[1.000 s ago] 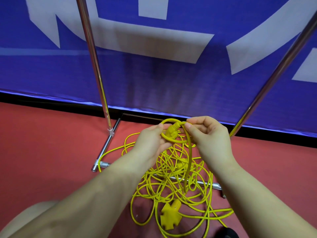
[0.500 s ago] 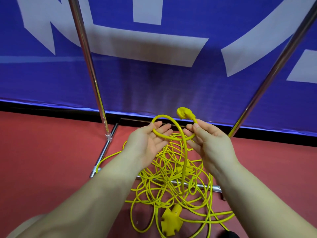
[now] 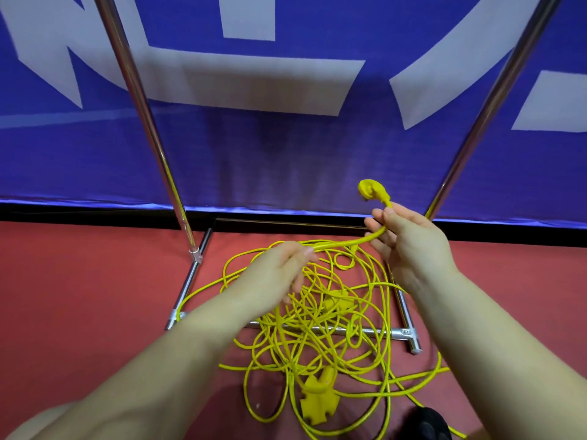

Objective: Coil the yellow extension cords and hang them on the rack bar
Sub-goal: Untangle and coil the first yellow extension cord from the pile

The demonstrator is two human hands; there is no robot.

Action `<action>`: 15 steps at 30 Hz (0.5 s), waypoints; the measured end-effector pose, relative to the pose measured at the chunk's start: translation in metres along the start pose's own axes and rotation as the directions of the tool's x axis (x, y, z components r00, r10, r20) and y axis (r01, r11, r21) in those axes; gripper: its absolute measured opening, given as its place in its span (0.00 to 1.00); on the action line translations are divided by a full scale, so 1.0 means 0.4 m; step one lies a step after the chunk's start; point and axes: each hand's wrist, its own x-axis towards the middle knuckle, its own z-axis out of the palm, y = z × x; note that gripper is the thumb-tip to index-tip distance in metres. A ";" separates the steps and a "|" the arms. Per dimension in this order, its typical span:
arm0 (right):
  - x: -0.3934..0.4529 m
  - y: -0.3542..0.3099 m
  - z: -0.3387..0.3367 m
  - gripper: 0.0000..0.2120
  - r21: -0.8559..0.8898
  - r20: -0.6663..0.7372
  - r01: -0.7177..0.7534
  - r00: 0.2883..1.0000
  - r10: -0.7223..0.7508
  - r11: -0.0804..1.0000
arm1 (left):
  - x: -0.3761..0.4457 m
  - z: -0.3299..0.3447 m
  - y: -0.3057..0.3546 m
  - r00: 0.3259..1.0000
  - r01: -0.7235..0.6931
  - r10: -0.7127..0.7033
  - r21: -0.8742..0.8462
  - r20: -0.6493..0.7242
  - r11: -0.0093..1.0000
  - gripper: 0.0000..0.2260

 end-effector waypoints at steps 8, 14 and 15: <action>-0.009 0.007 -0.003 0.06 -0.113 0.048 -0.008 0.999 0.014 0.994 | -0.008 0.019 -0.053 0.958 -0.112 -0.071 0.590 0.277 0.799 0.19; -0.036 0.000 0.002 0.09 -0.422 0.268 0.225 0.956 -0.116 0.878 | 0.009 -0.007 -0.032 0.967 0.001 0.016 0.067 -0.254 0.998 0.39; -0.043 0.005 0.003 0.09 -0.477 0.339 0.242 0.937 -0.077 0.845 | 0.008 -0.016 -0.017 0.934 -0.079 0.110 0.104 -0.340 0.991 0.37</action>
